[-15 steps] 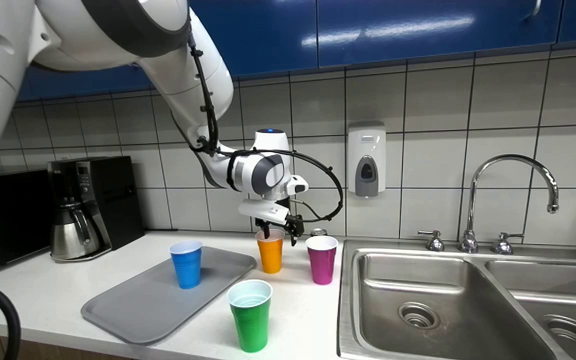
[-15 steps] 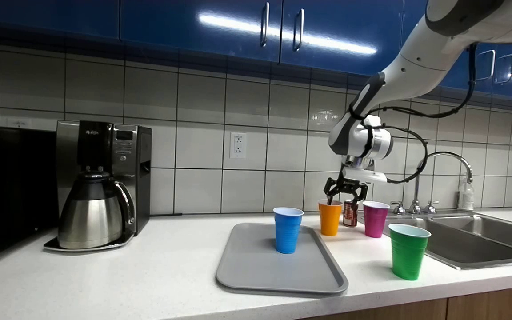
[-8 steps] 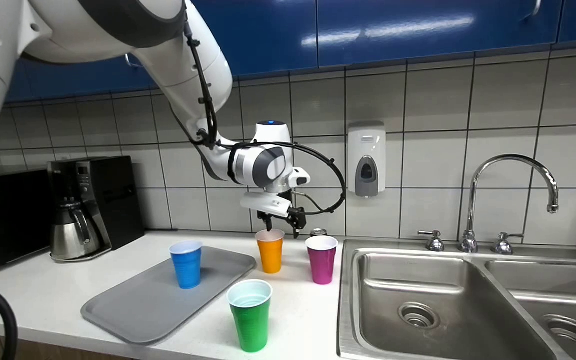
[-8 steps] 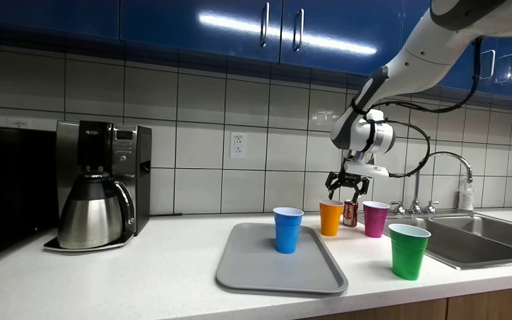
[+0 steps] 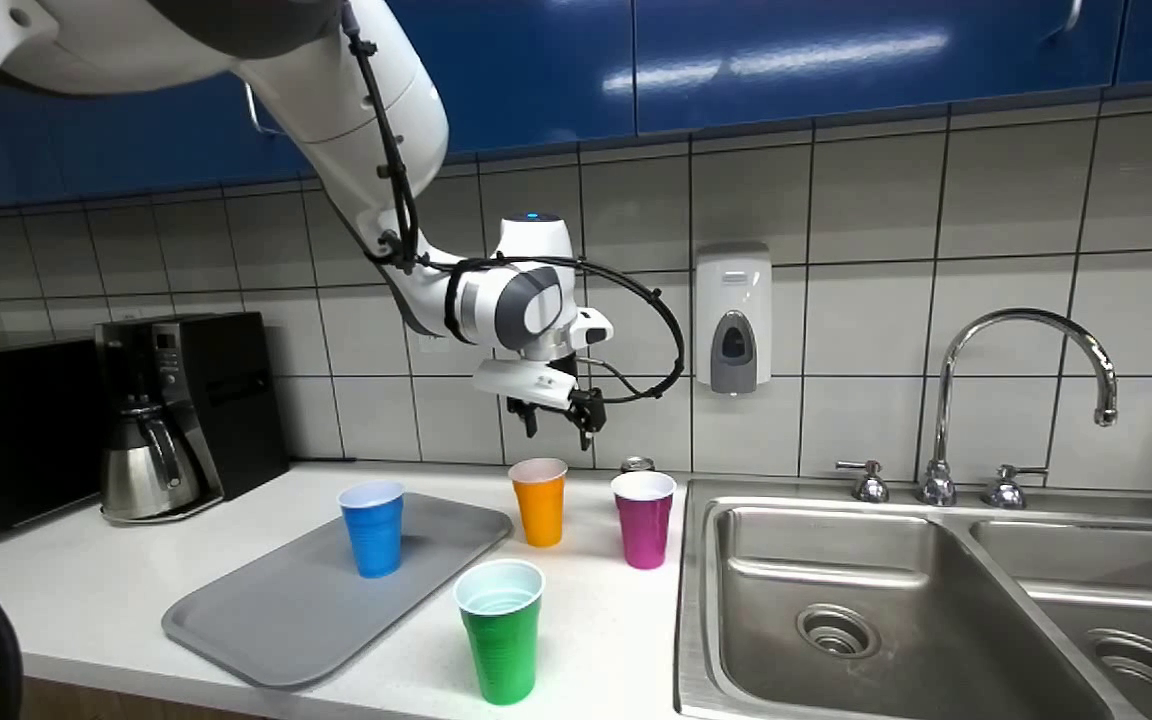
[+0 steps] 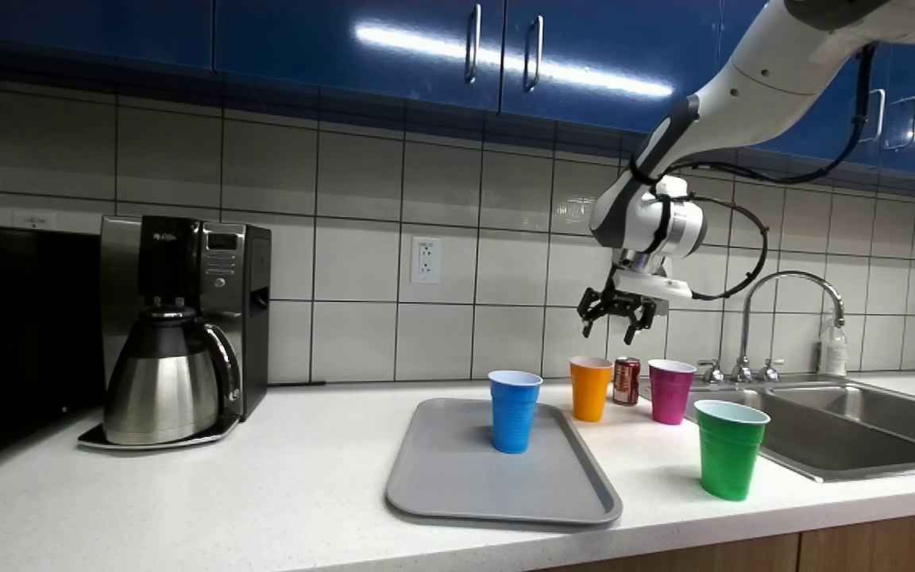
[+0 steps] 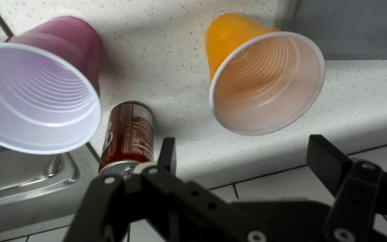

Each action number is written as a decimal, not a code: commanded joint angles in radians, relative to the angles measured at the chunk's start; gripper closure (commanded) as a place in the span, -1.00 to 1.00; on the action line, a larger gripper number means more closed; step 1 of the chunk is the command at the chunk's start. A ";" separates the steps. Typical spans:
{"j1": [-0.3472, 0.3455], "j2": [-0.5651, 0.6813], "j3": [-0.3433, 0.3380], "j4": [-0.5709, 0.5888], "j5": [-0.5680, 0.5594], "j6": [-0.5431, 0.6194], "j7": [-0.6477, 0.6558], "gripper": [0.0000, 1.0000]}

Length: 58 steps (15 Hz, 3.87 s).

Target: Remove the cups from the tray.

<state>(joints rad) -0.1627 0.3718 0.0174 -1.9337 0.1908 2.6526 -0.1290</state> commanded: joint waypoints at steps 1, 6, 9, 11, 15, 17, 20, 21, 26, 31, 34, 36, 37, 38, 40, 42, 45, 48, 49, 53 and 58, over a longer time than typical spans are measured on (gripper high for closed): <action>-0.012 -0.071 0.033 -0.058 0.048 0.007 -0.065 -1.00; 0.003 -0.135 0.066 -0.110 0.094 0.004 -0.108 -1.00; 0.020 -0.171 0.082 -0.147 0.119 0.001 -0.128 -1.00; 0.038 -0.194 0.088 -0.174 0.128 0.000 -0.137 -1.00; 0.071 -0.235 0.102 -0.218 0.152 -0.003 -0.156 -1.00; 0.087 -0.248 0.107 -0.234 0.170 -0.010 -0.173 -1.00; 0.103 -0.262 0.115 -0.252 0.206 -0.029 -0.210 -1.00; 0.108 -0.266 0.117 -0.257 0.220 -0.033 -0.226 -1.00; 0.127 -0.288 0.124 -0.295 0.270 -0.055 -0.308 -1.00; 0.136 -0.301 0.112 -0.339 0.278 -0.079 -0.372 -1.00; 0.139 -0.298 0.109 -0.364 0.261 -0.077 -0.391 -1.00; 0.141 -0.295 0.110 -0.376 0.257 -0.070 -0.406 -1.00; 0.142 -0.295 0.111 -0.382 0.254 -0.063 -0.411 -1.00; 0.145 -0.292 0.111 -0.385 0.250 -0.059 -0.412 -1.00; 0.149 -0.290 0.113 -0.388 0.242 -0.060 -0.417 -1.00; 0.155 -0.286 0.112 -0.389 0.227 -0.059 -0.410 -1.00; 0.168 -0.276 0.112 -0.385 0.193 -0.047 -0.388 -1.00; 0.182 -0.263 0.111 -0.382 0.141 -0.019 -0.362 -1.00; 0.185 -0.255 0.111 -0.379 0.126 -0.011 -0.357 -1.00; 0.195 -0.215 0.109 -0.368 0.043 0.017 -0.307 -1.00; 0.204 -0.173 0.111 -0.353 -0.036 0.038 -0.241 -1.00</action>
<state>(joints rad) 0.0297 0.1752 0.1330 -2.3071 0.2087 2.6737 -0.4297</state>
